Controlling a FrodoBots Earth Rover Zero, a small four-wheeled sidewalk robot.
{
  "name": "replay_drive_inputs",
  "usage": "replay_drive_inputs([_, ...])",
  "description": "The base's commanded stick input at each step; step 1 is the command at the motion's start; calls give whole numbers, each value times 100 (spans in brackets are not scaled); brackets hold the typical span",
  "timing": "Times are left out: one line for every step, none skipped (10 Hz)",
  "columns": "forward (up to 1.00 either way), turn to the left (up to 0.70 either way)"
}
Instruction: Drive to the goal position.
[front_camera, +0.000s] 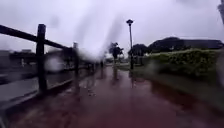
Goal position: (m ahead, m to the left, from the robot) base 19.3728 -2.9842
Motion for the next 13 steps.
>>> replay_drive_inputs([100,1])
replay_drive_inputs([100,1])
replay_drive_inputs([100,1])
replay_drive_inputs([100,1])
replay_drive_inputs([100,1])
replay_drive_inputs([100,1])
replay_drive_inputs([100,1])
replay_drive_inputs([100,1])
replay_drive_inputs([100,1])
replay_drive_inputs([100,1])
replay_drive_inputs([100,1])
replay_drive_inputs([100,1])
replay_drive_inputs([100,1])
